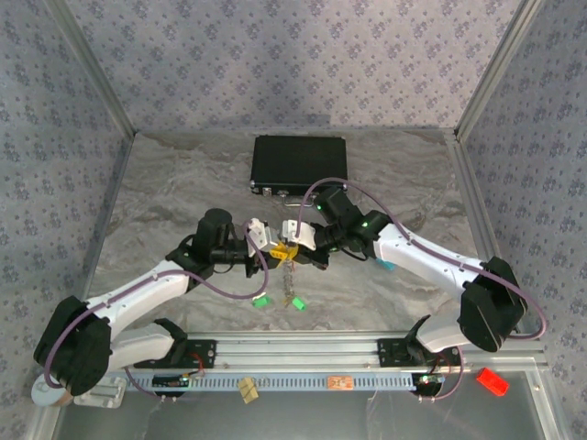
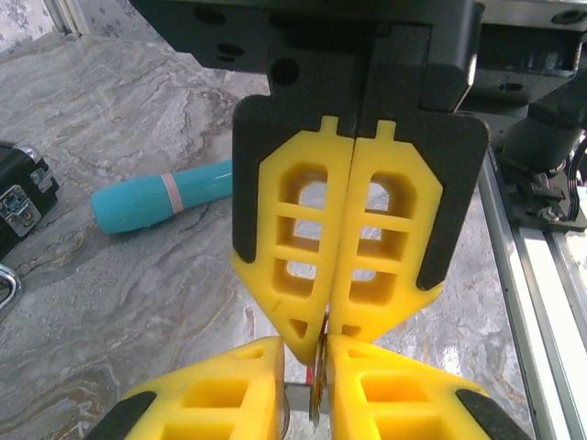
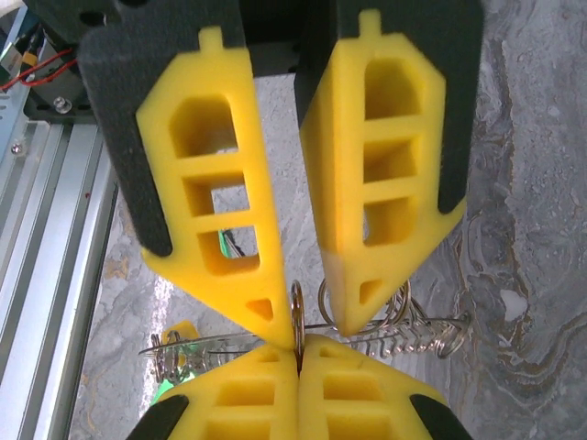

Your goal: Put the keys on the keyring

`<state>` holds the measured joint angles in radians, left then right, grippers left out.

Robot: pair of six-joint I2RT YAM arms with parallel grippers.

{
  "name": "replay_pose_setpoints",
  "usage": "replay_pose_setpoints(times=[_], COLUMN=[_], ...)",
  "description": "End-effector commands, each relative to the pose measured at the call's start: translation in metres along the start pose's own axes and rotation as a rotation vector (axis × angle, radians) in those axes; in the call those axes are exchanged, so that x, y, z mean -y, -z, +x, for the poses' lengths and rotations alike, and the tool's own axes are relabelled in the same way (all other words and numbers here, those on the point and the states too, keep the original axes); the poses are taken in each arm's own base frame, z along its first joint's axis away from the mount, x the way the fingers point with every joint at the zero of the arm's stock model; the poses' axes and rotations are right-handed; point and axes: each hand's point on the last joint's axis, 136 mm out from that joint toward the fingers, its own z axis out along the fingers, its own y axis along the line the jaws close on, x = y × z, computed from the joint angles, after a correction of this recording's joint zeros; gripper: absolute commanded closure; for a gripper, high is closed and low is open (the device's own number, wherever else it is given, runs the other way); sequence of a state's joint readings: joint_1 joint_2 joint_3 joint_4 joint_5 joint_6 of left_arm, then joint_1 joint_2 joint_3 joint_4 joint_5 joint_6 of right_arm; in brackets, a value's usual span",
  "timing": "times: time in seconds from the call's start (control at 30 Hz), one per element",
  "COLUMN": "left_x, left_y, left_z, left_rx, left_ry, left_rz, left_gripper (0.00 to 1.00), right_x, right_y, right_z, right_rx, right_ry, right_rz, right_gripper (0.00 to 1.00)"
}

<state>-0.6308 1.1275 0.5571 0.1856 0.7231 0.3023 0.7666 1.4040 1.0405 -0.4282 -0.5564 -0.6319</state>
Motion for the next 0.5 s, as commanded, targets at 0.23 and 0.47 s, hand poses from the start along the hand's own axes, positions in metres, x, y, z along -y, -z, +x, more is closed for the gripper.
replay_pose_setpoints(times=[0.23, 0.47], left_x=[0.003, -0.004], left_y=[-0.004, -0.003], left_z=[0.002, -0.012], left_rx=[0.08, 0.267], left_ry=[-0.002, 0.008], left_rz=[-0.014, -0.063], left_gripper=[1.0, 1.0], right_x=[0.006, 0.007], right_y=[0.024, 0.029], right_z=[-0.02, -0.006], right_rx=[0.204, 0.33], right_ry=[-0.05, -0.091], right_rz=[0.039, 0.07], right_gripper=[0.83, 0.63])
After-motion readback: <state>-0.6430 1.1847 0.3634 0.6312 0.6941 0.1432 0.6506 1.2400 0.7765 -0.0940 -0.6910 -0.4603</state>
